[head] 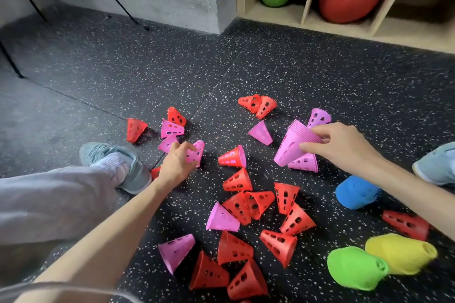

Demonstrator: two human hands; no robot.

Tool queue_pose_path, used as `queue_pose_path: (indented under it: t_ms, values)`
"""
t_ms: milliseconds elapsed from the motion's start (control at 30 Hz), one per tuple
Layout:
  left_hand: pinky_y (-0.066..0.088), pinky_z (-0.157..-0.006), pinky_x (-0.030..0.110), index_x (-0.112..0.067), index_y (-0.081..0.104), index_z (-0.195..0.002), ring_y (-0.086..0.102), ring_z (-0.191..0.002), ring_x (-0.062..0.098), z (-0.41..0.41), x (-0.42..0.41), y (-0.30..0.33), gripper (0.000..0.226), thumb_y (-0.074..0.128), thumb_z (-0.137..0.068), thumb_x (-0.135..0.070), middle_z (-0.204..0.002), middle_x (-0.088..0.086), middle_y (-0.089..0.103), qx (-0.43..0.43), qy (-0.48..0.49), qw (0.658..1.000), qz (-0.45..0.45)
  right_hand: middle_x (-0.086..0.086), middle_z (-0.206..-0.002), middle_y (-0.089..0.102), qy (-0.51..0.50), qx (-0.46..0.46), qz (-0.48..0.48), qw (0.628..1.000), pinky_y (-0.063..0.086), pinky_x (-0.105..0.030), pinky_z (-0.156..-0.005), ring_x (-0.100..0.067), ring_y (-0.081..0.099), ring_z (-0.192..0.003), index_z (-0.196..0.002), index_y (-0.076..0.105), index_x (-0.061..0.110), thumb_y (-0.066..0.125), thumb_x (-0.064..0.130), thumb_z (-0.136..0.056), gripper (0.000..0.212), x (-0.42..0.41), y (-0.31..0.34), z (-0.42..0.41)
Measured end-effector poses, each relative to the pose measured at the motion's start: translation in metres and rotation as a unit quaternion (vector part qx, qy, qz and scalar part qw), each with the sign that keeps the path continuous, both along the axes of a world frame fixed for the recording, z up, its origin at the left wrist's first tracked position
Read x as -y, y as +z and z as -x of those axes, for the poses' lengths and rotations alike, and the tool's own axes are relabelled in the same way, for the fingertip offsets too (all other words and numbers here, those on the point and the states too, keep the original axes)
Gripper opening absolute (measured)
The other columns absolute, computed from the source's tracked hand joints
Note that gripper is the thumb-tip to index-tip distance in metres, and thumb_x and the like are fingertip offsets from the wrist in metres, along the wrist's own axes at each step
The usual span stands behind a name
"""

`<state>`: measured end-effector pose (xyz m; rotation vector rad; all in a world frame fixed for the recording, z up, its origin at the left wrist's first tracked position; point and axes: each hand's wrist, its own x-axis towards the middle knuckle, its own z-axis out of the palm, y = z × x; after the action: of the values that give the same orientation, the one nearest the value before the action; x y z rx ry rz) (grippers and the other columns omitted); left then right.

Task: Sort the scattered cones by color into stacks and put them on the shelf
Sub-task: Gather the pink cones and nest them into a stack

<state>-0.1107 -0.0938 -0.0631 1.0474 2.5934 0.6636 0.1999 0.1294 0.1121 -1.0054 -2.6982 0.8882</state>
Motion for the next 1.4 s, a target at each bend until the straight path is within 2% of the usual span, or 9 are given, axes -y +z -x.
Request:
queue_pose_path:
  t_ms: [267,433,533,600,867,967,1133,1267,1400]
  values:
    - [0.048,-0.087,0.034,-0.017,0.062,-0.105,0.059,-0.090,0.029,-0.007,0.004,-0.001,0.028,0.081,-0.085,-0.024,-0.116,0.010,0.043,0.072,0.039,0.996,-0.032,0.019,-0.042,0.046,0.014,0.011,0.011,1.000,0.034,-0.032,-0.057,-0.013,0.042,-0.052,-0.053,0.054,0.064,0.072,0.038,-0.093,0.051,0.006,0.006,0.007]
    - [0.048,-0.088,0.036,-0.025,0.057,-0.083,0.061,-0.099,0.033,-0.010,0.003,-0.002,0.021,0.078,-0.087,-0.029,-0.120,0.016,0.052,0.103,0.096,0.988,-0.058,0.028,-0.042,0.048,0.006,-0.002,0.010,1.000,0.032,-0.029,-0.056,-0.003,0.043,-0.053,-0.047,0.052,0.039,0.074,0.034,-0.092,0.050,0.007,0.000,0.007]
    - [0.048,-0.080,0.034,-0.026,0.055,-0.085,0.065,-0.100,0.027,-0.013,-0.002,-0.001,0.026,0.080,-0.083,-0.035,-0.113,0.010,0.064,0.132,0.132,0.979,-0.077,0.017,-0.049,0.056,0.007,-0.003,0.005,1.000,0.039,-0.031,-0.058,-0.011,0.053,-0.057,-0.052,0.057,0.053,0.072,0.038,-0.093,0.046,0.006,-0.001,0.007]
    - [0.051,-0.085,0.037,-0.024,0.054,-0.093,0.064,-0.100,0.023,-0.021,-0.011,0.008,0.028,0.078,-0.085,-0.032,-0.112,0.006,0.067,0.169,0.163,0.966,-0.111,0.019,-0.048,0.056,0.004,-0.004,0.004,1.000,0.038,-0.031,-0.057,-0.008,0.053,-0.057,-0.051,0.058,0.045,0.072,0.037,-0.093,0.045,0.006,0.000,0.008]
    - [0.056,-0.094,0.034,-0.024,0.041,-0.139,0.066,-0.091,0.015,-0.079,-0.081,0.068,0.053,0.071,-0.096,-0.025,-0.124,0.009,0.058,0.492,0.236,0.777,-0.314,0.001,-0.076,0.074,-0.022,0.005,-0.027,0.999,0.057,-0.038,-0.077,-0.026,0.073,-0.086,-0.082,0.072,0.025,0.066,0.049,-0.094,0.027,-0.002,-0.003,0.013]
    - [0.050,-0.108,0.037,-0.032,0.031,-0.151,0.068,-0.109,0.020,-0.108,-0.101,0.092,0.070,0.073,-0.095,-0.027,-0.135,0.011,0.057,0.562,0.169,0.741,-0.328,-0.005,-0.072,0.068,-0.051,-0.014,-0.050,0.997,0.050,-0.032,-0.064,-0.027,0.069,-0.076,-0.073,0.064,0.019,0.067,0.049,-0.093,0.036,-0.004,-0.001,0.012]
    - [0.052,-0.101,0.035,-0.047,0.019,-0.154,0.070,-0.114,0.022,-0.144,-0.114,0.110,0.093,0.080,-0.089,-0.025,-0.145,0.015,0.055,0.595,0.060,0.733,-0.325,-0.013,-0.096,0.074,-0.083,-0.046,-0.069,0.993,0.036,-0.031,-0.051,-0.018,0.050,-0.052,-0.071,0.057,0.011,0.067,0.046,-0.093,0.043,-0.006,0.001,0.005]
    - [0.054,-0.102,0.042,-0.048,0.027,-0.148,0.071,-0.108,0.020,-0.162,-0.116,0.116,0.081,0.078,-0.091,-0.019,-0.127,0.011,0.068,0.566,0.022,0.757,-0.326,-0.017,-0.103,0.073,-0.089,-0.066,-0.060,0.992,0.033,-0.031,-0.050,-0.016,0.043,-0.049,-0.067,0.053,0.010,0.066,0.048,-0.094,0.048,-0.007,0.003,0.001]
    - [0.058,-0.097,0.037,-0.030,0.046,-0.134,0.071,-0.111,0.023,-0.164,-0.112,0.117,0.058,0.081,-0.088,-0.026,-0.123,0.013,0.068,0.491,0.029,0.815,-0.308,-0.009,-0.077,0.070,-0.086,-0.075,-0.037,0.993,0.038,-0.035,-0.055,-0.015,0.048,-0.056,-0.084,0.067,0.008,0.061,0.055,-0.094,0.049,-0.012,0.003,-0.002]
